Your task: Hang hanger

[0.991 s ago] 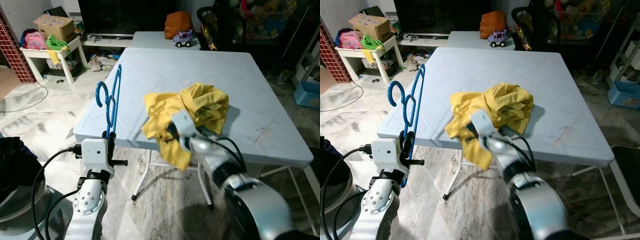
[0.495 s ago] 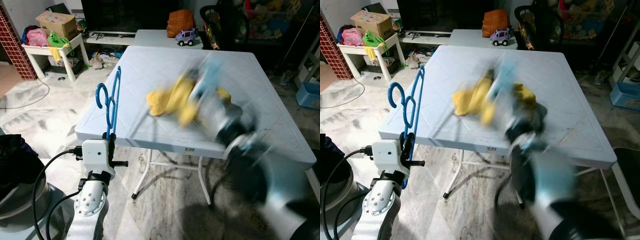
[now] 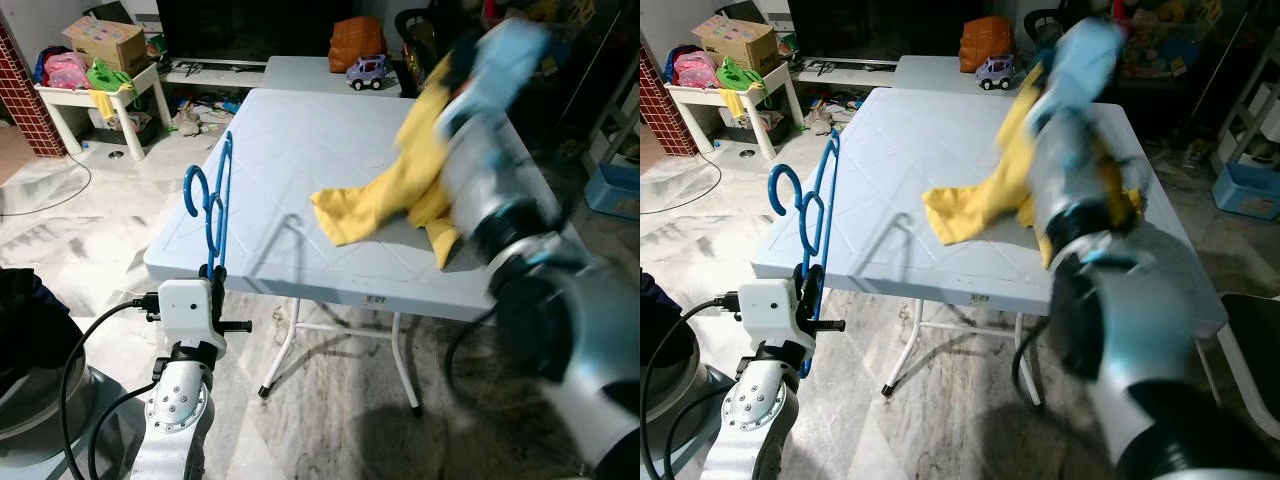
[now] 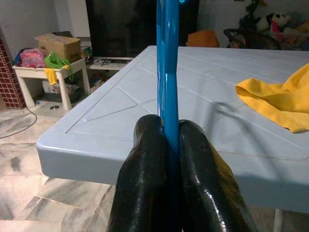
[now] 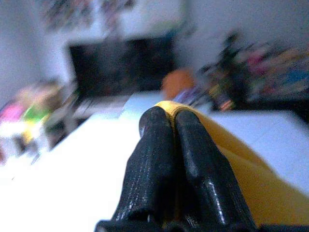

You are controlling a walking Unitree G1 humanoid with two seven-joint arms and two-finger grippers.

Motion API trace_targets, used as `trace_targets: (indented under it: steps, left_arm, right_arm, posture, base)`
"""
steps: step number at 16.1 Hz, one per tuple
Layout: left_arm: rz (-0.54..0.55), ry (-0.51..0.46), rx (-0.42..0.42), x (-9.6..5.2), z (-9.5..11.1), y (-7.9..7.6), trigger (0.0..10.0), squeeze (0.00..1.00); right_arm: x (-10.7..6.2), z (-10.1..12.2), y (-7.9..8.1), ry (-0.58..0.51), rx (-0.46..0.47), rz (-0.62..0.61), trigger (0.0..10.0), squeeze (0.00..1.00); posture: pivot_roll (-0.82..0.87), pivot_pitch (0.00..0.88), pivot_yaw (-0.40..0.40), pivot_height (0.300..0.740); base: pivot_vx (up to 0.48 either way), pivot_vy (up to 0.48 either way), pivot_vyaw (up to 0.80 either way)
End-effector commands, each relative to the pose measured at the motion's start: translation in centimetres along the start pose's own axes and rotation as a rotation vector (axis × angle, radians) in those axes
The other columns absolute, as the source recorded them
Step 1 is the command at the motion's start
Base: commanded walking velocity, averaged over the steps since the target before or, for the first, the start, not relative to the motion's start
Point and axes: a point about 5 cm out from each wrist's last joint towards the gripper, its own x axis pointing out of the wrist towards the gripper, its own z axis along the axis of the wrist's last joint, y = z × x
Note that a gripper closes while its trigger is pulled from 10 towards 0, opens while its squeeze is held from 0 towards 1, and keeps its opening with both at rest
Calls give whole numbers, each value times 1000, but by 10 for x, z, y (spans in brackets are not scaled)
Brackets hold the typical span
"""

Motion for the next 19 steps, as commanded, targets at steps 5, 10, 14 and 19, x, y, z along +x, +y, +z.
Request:
trace_targets:
  steps: [5, 10, 14, 19]
  left_arm:
    - [-9, -25, 15, 2, 4, 1, 10000, 0]
    - [-19, -26, 13, 4, 4, -1, 10000, 0]
    - [-9, -28, 16, 3, 5, 2, 10000, 0]
    - [-11, -22, 15, 1, 4, 1, 10000, 0]
  right_arm:
    - [-33, -88, 16, 346, -270, 356, 10000, 1000]
    - [-36, -89, 5, 366, -336, 406, 10000, 1000]
    - [-33, -77, -4, 370, -392, 528, 10000, 1000]
    - [-50, -88, -35, 508, -369, 699, 10000, 1000]
  posture:
    - [163, 0, -49, 740]
    - [156, 0, -43, 740]
    - [158, 0, -44, 740]
    - [156, 0, -42, 740]
  base:
    - [0, 0, 0]
    - [0, 0, 0]
    - [0, 0, 0]
    - [0, 0, 0]
